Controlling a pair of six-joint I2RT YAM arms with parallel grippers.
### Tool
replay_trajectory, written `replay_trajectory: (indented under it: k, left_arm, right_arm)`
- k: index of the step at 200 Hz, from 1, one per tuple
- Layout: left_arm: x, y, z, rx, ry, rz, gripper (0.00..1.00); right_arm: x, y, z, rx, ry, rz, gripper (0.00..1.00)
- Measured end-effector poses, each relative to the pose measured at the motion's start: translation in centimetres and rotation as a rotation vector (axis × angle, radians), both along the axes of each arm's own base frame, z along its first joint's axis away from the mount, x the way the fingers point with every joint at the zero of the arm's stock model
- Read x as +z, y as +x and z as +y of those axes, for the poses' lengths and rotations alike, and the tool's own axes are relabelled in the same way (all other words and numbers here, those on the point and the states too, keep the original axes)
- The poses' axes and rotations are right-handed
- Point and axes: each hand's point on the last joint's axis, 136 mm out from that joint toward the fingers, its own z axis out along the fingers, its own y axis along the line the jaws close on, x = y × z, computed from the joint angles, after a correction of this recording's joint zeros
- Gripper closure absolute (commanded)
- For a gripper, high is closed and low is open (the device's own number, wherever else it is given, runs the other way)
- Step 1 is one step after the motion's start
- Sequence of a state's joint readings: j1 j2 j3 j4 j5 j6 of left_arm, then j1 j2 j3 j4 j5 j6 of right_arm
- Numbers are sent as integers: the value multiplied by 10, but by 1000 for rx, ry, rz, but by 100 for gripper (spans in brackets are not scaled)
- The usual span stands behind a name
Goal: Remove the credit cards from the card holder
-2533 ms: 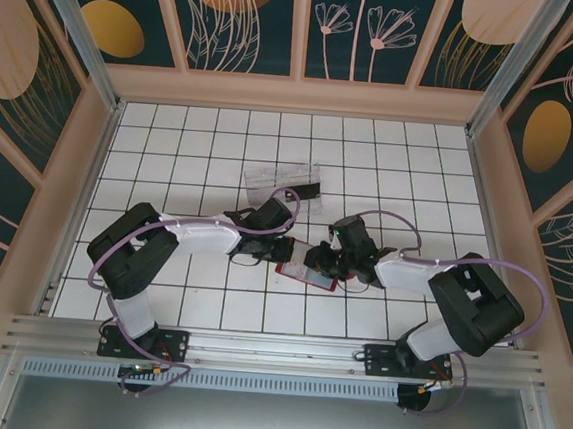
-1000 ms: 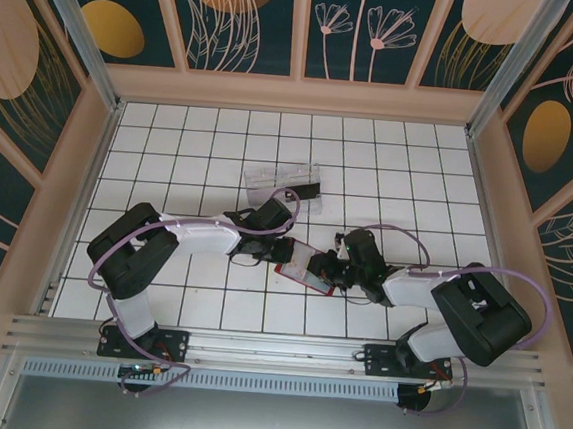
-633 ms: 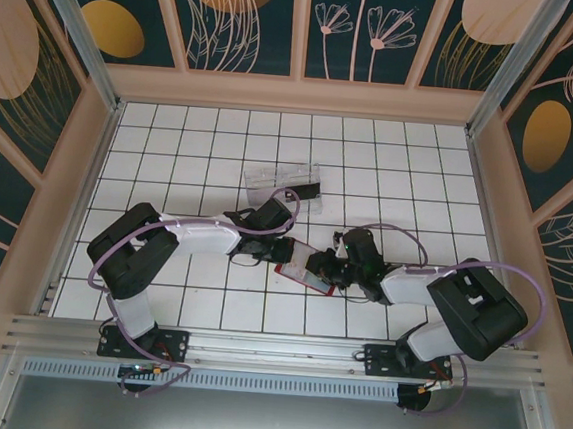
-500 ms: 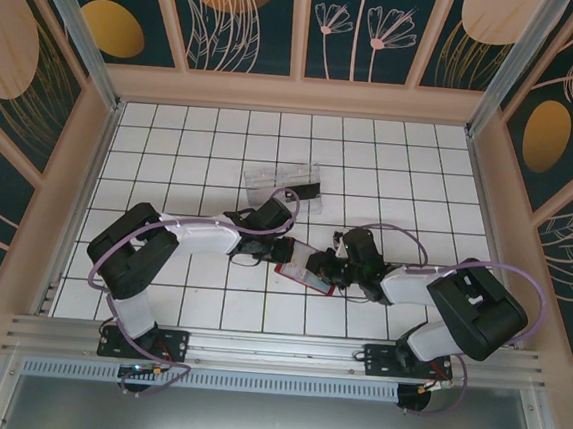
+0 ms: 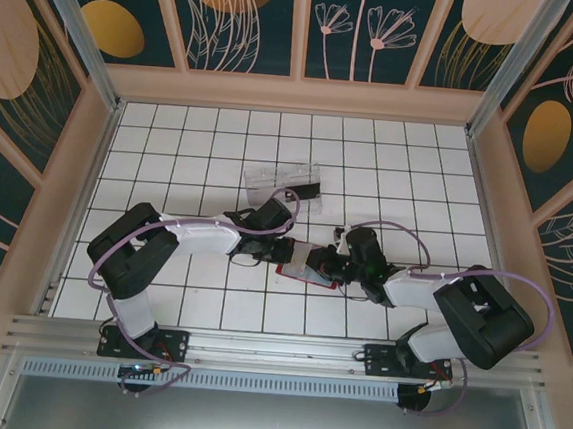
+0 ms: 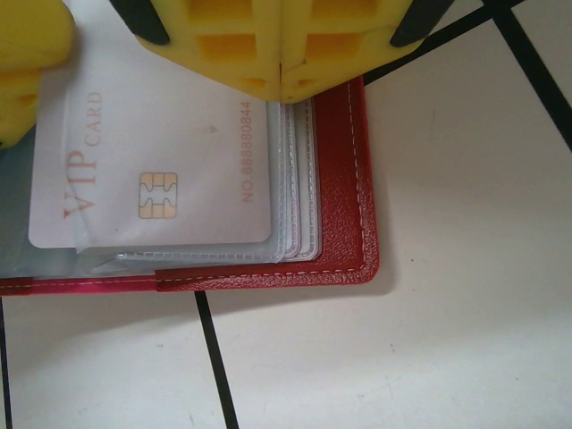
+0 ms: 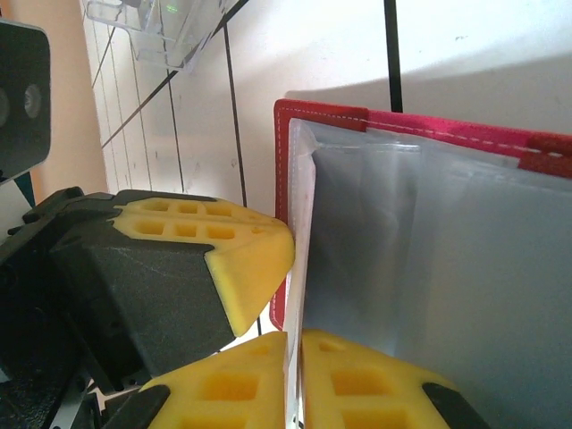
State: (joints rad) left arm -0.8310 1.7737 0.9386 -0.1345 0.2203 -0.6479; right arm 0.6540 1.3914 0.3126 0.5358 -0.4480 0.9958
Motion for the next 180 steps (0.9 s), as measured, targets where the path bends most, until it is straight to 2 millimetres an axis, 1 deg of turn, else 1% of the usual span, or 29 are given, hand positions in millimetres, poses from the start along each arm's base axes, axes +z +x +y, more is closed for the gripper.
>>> replay_trajectory:
  k: [61, 102, 129, 160, 180]
  left_arm:
    - [0, -1, 0, -3, -3, 4, 100]
    - [0, -1, 0, -4, -3, 5, 100]
    - [0, -1, -1, -4, -3, 5, 100]
    - [0, -1, 0, -4, -3, 6, 100]
    - [0, -1, 0, -4, -1, 8, 100]
  right_arm:
    - [5, -5, -7, -16, 4, -12, 93]
    - [6, -8, -17, -40, -11, -10, 95]
    - [5, -10, -26, -62, -43, 1, 97]
    - [3, -14, -42, -86, -107, 12, 98]
    - [7, -14, -52, -103, -143, 0, 100]
